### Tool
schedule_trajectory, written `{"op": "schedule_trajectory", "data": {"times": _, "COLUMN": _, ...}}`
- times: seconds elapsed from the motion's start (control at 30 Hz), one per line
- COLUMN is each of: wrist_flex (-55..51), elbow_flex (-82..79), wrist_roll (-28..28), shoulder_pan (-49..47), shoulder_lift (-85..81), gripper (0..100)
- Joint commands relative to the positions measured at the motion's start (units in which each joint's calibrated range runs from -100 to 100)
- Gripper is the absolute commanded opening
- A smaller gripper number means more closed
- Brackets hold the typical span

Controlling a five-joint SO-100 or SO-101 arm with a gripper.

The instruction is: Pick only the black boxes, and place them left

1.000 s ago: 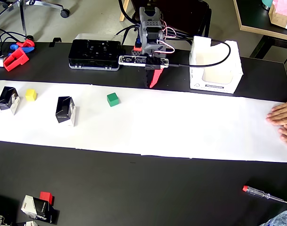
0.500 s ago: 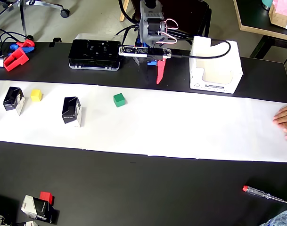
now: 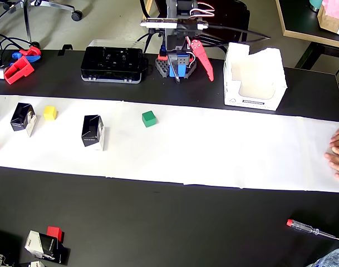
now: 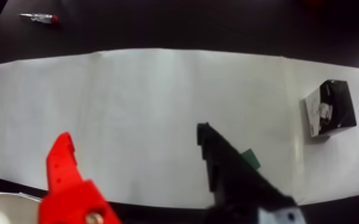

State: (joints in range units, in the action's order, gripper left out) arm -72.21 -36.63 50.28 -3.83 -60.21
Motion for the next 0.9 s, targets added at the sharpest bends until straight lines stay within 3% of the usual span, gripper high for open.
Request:
{"op": "schedule_trajectory", "data": {"times": 0.0, "wrist_flex": -0.28, "elbow_flex": 13.40, "wrist_roll": 0.30, "shoulder_pan": 1.10, "shoulder_lift": 2.73, "gripper": 43}}
{"op": "schedule_trajectory", "data": {"times": 0.13, "wrist_flex": -2.75, "elbow_flex": 21.56, "wrist_roll": 1.09, "shoulder_pan": 1.71, "shoulder_lift": 5.65, "gripper": 43}}
{"op": "schedule_trajectory", "data": {"times": 0.4, "wrist_flex": -20.87, "elbow_flex": 41.59, "wrist_roll": 7.35, "shoulder_pan": 11.32, "shoulder_lift": 17.27, "gripper": 43}}
{"op": "schedule_trajectory", "data": {"times": 0.7, "wrist_flex": -22.14, "elbow_flex": 50.28, "wrist_roll": 11.56, "shoulder_pan": 21.28, "shoulder_lift": 29.67, "gripper": 44}}
{"op": "schedule_trajectory", "data": {"times": 0.87, "wrist_flex": -21.90, "elbow_flex": 49.39, "wrist_roll": 17.35, "shoulder_pan": 30.21, "shoulder_lift": 34.10, "gripper": 54}}
